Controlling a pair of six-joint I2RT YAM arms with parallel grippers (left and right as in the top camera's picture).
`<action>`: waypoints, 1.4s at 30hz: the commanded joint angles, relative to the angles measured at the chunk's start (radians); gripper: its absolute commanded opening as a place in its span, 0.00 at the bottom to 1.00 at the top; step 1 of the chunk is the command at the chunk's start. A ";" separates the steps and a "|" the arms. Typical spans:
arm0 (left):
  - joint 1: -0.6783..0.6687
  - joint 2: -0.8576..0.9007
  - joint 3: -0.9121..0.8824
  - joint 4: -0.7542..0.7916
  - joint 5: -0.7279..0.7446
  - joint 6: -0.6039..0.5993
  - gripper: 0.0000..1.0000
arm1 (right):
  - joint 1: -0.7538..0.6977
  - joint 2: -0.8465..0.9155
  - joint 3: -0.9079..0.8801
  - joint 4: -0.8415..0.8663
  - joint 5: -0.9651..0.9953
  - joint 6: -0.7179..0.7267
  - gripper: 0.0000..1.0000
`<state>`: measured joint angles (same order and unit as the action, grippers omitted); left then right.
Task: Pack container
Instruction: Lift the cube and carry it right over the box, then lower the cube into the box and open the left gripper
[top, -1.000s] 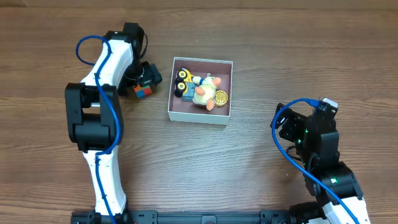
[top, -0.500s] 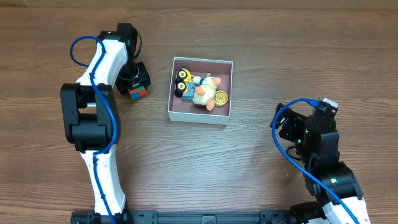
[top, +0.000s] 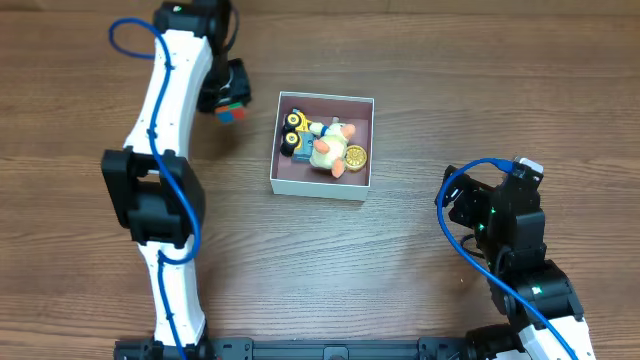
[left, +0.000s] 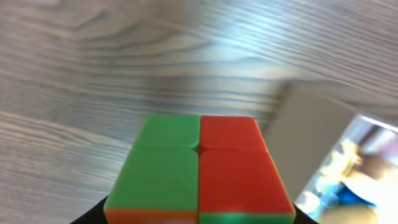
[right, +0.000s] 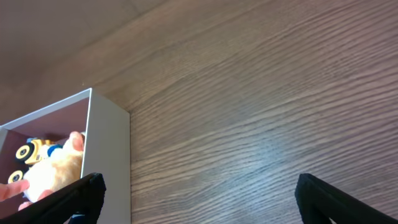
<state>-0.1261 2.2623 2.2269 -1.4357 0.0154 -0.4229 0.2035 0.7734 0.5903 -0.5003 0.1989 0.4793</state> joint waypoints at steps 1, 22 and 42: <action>-0.122 0.006 0.147 -0.082 0.018 0.039 0.49 | -0.003 -0.007 0.002 0.005 0.014 0.008 1.00; -0.380 0.006 0.183 -0.056 0.055 0.009 1.00 | -0.003 -0.007 0.002 0.005 0.014 0.008 1.00; -0.360 0.007 -0.018 -0.182 -0.022 -0.101 0.33 | -0.003 -0.007 0.002 0.005 0.014 0.008 1.00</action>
<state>-0.4900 2.2654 2.2852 -1.6260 0.0124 -0.4988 0.2035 0.7734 0.5903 -0.5007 0.1993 0.4786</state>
